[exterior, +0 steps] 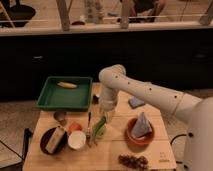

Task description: Place pepper in plastic cup

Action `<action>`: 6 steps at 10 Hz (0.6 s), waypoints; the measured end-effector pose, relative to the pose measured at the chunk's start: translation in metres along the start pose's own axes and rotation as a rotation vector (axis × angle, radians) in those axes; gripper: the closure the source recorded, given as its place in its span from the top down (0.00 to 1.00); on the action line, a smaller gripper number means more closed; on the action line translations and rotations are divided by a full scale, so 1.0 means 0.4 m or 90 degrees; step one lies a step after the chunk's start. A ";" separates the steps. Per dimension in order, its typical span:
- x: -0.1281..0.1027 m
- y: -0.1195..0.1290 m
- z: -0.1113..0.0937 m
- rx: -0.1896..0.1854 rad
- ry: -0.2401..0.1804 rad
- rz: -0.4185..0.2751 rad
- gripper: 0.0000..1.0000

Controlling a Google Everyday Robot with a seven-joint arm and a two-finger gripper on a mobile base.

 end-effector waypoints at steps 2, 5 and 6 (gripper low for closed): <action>0.016 -0.014 0.009 0.005 -0.005 0.004 0.01; 0.034 -0.030 0.020 0.008 -0.016 0.014 0.23; 0.038 -0.034 0.024 0.006 -0.018 0.016 0.35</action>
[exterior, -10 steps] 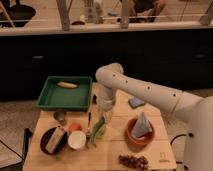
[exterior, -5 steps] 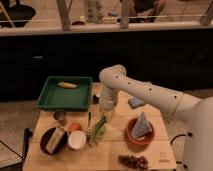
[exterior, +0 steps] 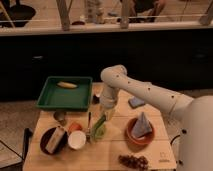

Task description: Place pepper in plastic cup

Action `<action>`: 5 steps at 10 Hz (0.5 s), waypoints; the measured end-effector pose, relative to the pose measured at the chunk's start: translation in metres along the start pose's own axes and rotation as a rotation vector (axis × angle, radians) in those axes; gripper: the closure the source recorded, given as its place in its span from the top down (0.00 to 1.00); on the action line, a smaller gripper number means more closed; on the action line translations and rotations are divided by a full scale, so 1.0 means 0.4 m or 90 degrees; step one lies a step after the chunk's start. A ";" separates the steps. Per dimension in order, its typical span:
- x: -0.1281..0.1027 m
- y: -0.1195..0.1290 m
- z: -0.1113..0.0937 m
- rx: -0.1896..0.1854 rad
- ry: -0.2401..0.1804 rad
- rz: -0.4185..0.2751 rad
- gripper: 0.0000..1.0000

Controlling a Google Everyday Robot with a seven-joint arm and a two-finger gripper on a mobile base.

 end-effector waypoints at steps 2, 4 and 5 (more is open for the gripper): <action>-0.003 -0.006 0.006 -0.003 -0.001 0.000 0.56; -0.012 -0.011 0.017 -0.006 -0.001 -0.001 0.74; -0.018 -0.013 0.024 -0.009 0.000 -0.004 0.79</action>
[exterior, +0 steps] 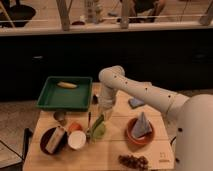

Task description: Place pepper in plastic cup

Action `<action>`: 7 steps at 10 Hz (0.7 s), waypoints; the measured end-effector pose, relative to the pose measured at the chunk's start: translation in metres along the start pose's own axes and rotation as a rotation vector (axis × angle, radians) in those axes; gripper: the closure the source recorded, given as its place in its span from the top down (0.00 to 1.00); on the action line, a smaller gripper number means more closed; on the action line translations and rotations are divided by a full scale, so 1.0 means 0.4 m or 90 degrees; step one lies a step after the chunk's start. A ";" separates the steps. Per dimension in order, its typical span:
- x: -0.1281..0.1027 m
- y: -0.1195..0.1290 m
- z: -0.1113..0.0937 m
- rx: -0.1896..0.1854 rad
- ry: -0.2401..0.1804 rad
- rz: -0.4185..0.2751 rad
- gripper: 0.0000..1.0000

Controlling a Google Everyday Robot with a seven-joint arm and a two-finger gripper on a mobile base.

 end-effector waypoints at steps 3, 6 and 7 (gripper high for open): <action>-0.018 0.001 0.013 -0.007 0.002 -0.007 0.80; -0.032 0.001 0.019 -0.009 0.003 -0.014 0.80; -0.035 0.002 0.020 -0.009 0.004 -0.015 0.80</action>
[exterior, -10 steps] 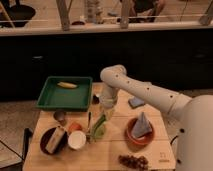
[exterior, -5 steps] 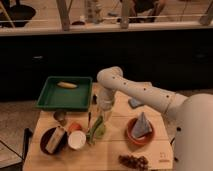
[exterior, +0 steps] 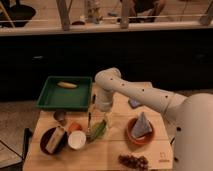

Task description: Place pepper in plastic cup

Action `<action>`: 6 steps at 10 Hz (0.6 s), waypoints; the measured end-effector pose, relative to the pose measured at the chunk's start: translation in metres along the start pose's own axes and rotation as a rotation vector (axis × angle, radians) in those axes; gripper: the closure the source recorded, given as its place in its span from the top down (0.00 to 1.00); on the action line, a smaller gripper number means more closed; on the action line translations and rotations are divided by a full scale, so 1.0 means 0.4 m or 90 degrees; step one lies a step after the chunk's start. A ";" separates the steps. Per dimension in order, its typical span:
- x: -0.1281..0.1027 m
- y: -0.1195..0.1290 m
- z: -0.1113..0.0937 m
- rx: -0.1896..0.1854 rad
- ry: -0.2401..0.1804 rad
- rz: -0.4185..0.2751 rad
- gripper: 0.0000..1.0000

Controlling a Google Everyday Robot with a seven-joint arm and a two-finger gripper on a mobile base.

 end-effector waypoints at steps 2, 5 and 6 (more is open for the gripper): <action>-0.003 0.001 0.001 -0.001 0.000 -0.001 0.80; -0.004 0.007 -0.001 -0.004 0.001 -0.002 0.80; -0.005 0.009 -0.004 -0.003 0.000 -0.003 0.80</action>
